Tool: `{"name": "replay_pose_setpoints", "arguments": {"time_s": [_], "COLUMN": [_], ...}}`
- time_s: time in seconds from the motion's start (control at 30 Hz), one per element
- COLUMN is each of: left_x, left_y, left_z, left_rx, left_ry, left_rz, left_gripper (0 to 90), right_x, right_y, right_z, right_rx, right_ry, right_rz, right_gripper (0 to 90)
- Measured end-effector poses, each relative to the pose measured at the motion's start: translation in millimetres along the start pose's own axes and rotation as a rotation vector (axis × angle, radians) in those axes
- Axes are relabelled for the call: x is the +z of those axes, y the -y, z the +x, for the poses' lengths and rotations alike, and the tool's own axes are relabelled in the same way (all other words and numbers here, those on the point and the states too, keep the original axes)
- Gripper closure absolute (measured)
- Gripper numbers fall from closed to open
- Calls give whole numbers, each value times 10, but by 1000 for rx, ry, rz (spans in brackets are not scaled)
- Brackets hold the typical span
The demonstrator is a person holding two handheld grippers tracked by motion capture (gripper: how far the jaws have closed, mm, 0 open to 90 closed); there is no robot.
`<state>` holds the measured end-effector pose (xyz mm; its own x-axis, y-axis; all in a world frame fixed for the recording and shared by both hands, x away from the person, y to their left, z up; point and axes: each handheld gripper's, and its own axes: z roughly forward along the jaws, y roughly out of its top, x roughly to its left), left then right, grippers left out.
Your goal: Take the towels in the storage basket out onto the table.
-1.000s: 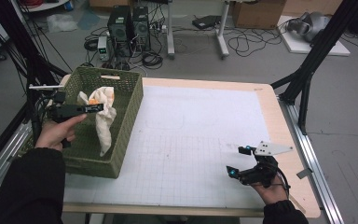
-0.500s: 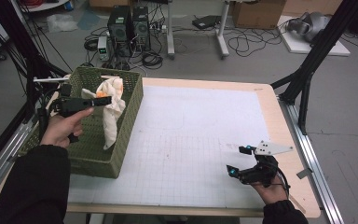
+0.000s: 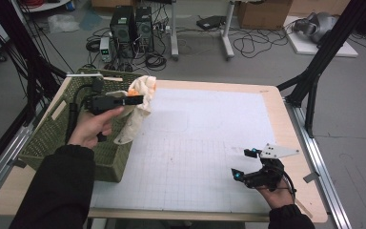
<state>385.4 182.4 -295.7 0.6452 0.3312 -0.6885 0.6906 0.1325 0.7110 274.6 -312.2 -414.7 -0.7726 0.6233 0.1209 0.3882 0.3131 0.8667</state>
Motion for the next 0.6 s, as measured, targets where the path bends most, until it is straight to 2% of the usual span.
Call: {"name": "replay_pose_setpoints", "arguments": {"time_s": [0.2, 0.33, 0.43, 0.6], "left_x": [342, 563, 726, 998], "left_y": [49, 111, 176, 300], "left_z": [-44, -70, -73, -97], "left_rx": [4, 7, 10, 48], "left_ry": [33, 39, 31, -7], "left_rz": [48, 84, 113, 177], "left_gripper": [785, 785, 784, 781], "right_x": [-3, -2, -3, -10], "right_y": [-2, -2, -2, -2], "right_z": [5, 4, 5, -4], "right_rx": [3, 2, 3, 0], "right_ry": [-7, -9, -9, -8], "right_rz": [1, 1, 1, -3], "right_gripper": [54, 53, 53, 53]}}
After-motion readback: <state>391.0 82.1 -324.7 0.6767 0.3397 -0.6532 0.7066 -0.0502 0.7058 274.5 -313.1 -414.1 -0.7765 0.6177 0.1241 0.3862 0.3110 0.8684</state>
